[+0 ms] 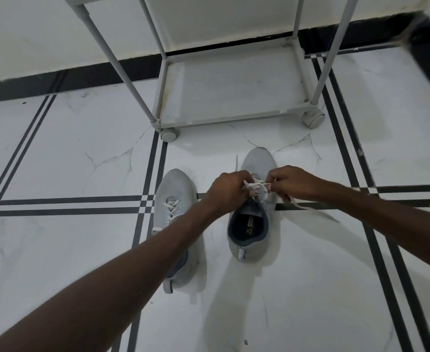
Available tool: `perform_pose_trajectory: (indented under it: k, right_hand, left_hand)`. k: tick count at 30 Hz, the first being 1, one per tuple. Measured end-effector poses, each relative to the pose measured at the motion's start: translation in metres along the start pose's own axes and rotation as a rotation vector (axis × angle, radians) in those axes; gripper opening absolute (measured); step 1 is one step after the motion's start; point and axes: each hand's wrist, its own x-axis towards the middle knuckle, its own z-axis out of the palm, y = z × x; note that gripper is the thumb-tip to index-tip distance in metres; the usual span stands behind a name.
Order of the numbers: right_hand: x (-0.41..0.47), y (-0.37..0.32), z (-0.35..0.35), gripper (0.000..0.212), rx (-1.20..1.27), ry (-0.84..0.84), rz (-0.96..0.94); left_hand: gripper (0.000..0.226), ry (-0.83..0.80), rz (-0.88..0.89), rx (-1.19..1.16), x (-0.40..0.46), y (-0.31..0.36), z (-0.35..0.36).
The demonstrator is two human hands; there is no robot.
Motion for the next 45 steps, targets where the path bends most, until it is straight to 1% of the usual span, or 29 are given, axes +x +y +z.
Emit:
perform_pose_trajectory:
  k: [2, 4, 6, 8, 10, 12, 13, 15, 16, 17, 19, 20, 21, 22, 24, 25, 26, 28, 30, 32, 35, 37, 39, 40, 42, 45]
  right_hand:
    - [-0.002, -0.004, -0.003, 0.026, 0.06, -0.023, -0.018]
    - [-0.007, -0.004, -0.007, 0.04, 0.038, -0.083, -0.074]
    - [-0.01, 0.0, -0.009, 0.042, -0.005, -0.132, -0.135]
    - [-0.01, 0.011, -0.012, 0.039, -0.113, -0.13, -0.148]
    - [-0.008, 0.028, -0.017, 0.039, -0.218, -0.139, -0.112]
    - [-0.009, 0.042, -0.021, 0.042, -0.31, -0.173, -0.011]
    - [-0.009, 0.046, -0.02, 0.043, -0.393, -0.18, 0.045]
    - [-0.008, 0.041, -0.012, 0.04, -0.594, -0.162, 0.119]
    - [-0.008, 0.033, -0.006, 0.037, -0.615, -0.146, 0.115]
    - [-0.006, 0.026, 0.0, 0.034, -0.559, -0.144, 0.093]
    - [-0.004, 0.014, 0.01, 0.035, -0.263, -0.142, 0.071]
    - [-0.005, 0.01, 0.014, 0.036, -0.098, -0.132, 0.076]
    - [-0.006, 0.005, 0.017, 0.038, 0.011, -0.118, 0.093]
    - [-0.007, 0.003, 0.018, 0.042, 0.051, -0.107, 0.107]
    - [-0.01, 0.002, 0.019, 0.049, 0.001, -0.102, 0.11]
    - [-0.013, 0.003, 0.017, 0.051, -0.035, -0.11, 0.112]
    - [-0.014, 0.004, 0.014, 0.052, -0.039, -0.115, 0.121]
    - [-0.013, 0.008, 0.009, 0.048, 0.044, -0.101, 0.162]
    - [-0.01, 0.011, 0.009, 0.041, 0.153, -0.067, 0.192]
    - [-0.009, 0.011, 0.011, 0.04, 0.183, -0.064, 0.165]
    - [-0.011, 0.009, 0.015, 0.046, 0.001, -0.065, 0.079]
    - [-0.011, 0.018, 0.015, 0.047, -0.037, -0.077, 0.086]
    - [-0.011, 0.032, 0.013, 0.048, -0.03, -0.115, 0.12]
    - [-0.01, 0.041, 0.012, 0.048, -0.021, -0.128, 0.139]
    - [-0.01, 0.052, 0.01, 0.045, -0.002, -0.133, 0.172]
    - [-0.008, 0.053, 0.007, 0.046, -0.029, -0.112, 0.185]
  left_hand:
    - [0.013, 0.018, 0.012, 0.019, 0.004, -0.003, -0.006]
    - [0.008, 0.002, -0.019, -0.055, 0.003, -0.007, -0.014]
    - [0.011, -0.018, -0.033, -0.056, 0.001, -0.011, -0.02]
    - [0.006, -0.03, -0.017, 0.024, -0.002, -0.017, -0.027]
    - [0.001, -0.059, -0.027, 0.076, -0.006, -0.031, -0.034]
    - [0.002, -0.099, -0.061, 0.122, -0.013, -0.045, -0.033]
    - [0.003, -0.134, -0.071, 0.146, -0.017, -0.048, -0.028]
    - [0.003, -0.19, -0.054, 0.179, -0.022, -0.044, -0.016]
    - [0.006, -0.2, -0.043, 0.157, -0.022, -0.039, -0.011]
    - [0.01, -0.204, -0.05, 0.096, -0.021, -0.033, -0.009]
    - [0.014, -0.197, -0.08, -0.052, -0.018, -0.026, -0.008]
    - [0.017, -0.185, -0.093, -0.086, -0.017, -0.025, -0.009]
    - [0.02, -0.176, -0.097, -0.095, -0.018, -0.024, -0.01]
    - [0.022, -0.177, -0.094, -0.081, -0.019, -0.024, -0.011]
    - [0.015, -0.186, -0.075, 0.004, -0.019, -0.027, -0.012]
    - [0.014, -0.193, -0.069, 0.049, -0.019, -0.029, -0.013]
    - [0.023, -0.208, -0.073, 0.078, -0.019, -0.031, -0.014]
    - [0.033, -0.231, -0.074, 0.082, -0.018, -0.033, -0.016]
    - [0.031, -0.228, -0.045, 0.086, -0.019, -0.03, -0.017]
    - [0.025, -0.211, -0.051, 0.066, -0.017, -0.025, -0.016]
    - [0.021, -0.162, -0.075, 0.053, -0.014, -0.019, -0.013]
    - [0.021, -0.101, -0.106, 0.088, -0.018, -0.019, -0.01]
    - [0.023, -0.095, -0.166, 0.045, -0.023, -0.027, -0.004]
    - [0.025, -0.116, -0.196, 0.007, -0.027, -0.032, -0.001]
    - [0.026, -0.163, -0.24, -0.07, -0.033, -0.042, 0.001]
    - [0.028, -0.178, -0.281, -0.185, -0.041, -0.049, 0.005]
